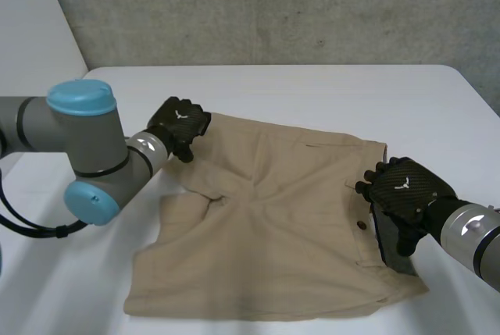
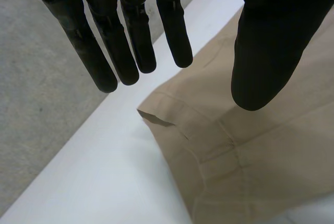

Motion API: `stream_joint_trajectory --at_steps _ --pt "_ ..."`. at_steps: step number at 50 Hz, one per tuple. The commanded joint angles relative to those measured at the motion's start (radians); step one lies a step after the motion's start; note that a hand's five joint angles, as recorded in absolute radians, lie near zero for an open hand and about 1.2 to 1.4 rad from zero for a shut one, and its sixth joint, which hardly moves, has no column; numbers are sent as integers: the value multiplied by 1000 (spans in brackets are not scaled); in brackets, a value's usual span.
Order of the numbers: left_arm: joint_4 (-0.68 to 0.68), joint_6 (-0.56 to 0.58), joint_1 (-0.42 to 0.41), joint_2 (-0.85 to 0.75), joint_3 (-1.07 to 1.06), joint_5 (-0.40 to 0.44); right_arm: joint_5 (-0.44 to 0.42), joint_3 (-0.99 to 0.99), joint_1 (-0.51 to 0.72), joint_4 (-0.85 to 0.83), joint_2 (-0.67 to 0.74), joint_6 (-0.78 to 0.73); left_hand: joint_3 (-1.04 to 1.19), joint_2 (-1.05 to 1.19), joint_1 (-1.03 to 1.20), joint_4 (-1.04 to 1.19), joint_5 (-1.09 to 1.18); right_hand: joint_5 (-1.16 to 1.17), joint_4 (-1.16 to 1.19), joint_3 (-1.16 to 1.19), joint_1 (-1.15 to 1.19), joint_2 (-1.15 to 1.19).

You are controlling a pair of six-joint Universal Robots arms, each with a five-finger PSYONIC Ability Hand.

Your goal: Fold the shorts.

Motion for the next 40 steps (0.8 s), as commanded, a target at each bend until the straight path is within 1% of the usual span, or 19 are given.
stream_joint_trajectory --at_steps 1,8,10,11,13,14,15,16,19,20,23,24,26,27,29,30,31,35,40 --pt "-49 4 2 -68 55 2 -1 3 -2 -2 0 0 40 43 33 43 46 -21 -20 -8 6 -62" --pt "-100 7 10 -99 81 3 -1 3 -2 -2 0 0 57 61 51 61 63 -21 -20 -8 6 -62" --pt "-107 11 17 -113 84 -5 -1 3 -2 -2 0 0 274 277 267 277 280 -18 -17 -5 9 -60" --pt "-107 11 17 -113 84 -5 -1 3 -2 -2 0 0 275 278 268 278 281 -21 -20 -8 6 -62" --pt "-107 13 23 -116 84 -11 -1 3 -2 -2 0 0 488 491 481 491 494 -21 -20 -8 6 -62" --pt "-107 13 28 -116 84 -12 -1 3 -2 -2 2 0 547 550 541 550 553 -21 -20 -8 6 -62" --pt "-107 13 37 -116 81 -15 -1 3 -2 -2 0 0 675 679 669 679 682 -21 -20 -8 6 -62" --pt "-106 14 43 -113 78 -27 0 3 -2 -2 0 0 717 720 711 720 723 -21 -20 -8 6 -62" --pt "-104 19 47 -108 72 -67 0 3 -2 -2 0 0 717 721 711 721 724 -21 -20 -8 6 -62" --pt "-103 30 47 -104 67 -95 0 3 -1 -2 0 0 717 721 711 721 724 -18 -17 -5 9 -60" --pt "-107 63 51 -101 58 -126 0 5 -1 -2 0 0 717 721 711 721 724 -18 -17 -5 9 -60" --pt "-106 94 57 -95 43 -138 0 5 -1 -2 0 0 717 721 711 721 724 -18 -17 -5 9 -60" --pt "-106 111 60 -90 32 -138 0 5 1 -2 0 0 717 721 711 721 724 -18 -17 -5 9 -60" --pt "-104 141 65 -79 11 -140 0 6 1 -2 0 0 674 678 668 678 680 -18 -17 -5 9 -60" --pt "-101 178 63 -62 -20 -138 0 10 1 -2 0 0 466 469 460 469 472 -18 -17 -5 9 -60" --pt "-100 186 63 -59 -29 -138 0 10 2 -2 0 0 390 393 383 393 396 -18 -17 -5 9 -60" --pt "-100 197 62 -50 -42 -138 0 10 3 -2 0 0 226 230 220 230 232 -15 -14 -3 12 -57" --pt "-100 195 50 -20 -51 -141 0 11 4 -4 0 0 -42 -38 -48 -38 -36 -9 -9 3 18 -51" --pt "-100 185 40 45 -71 -143 -1 10 3 -1 -2 3 -151 -148 -157 -148 -145 -9 -8 3 18 -51"
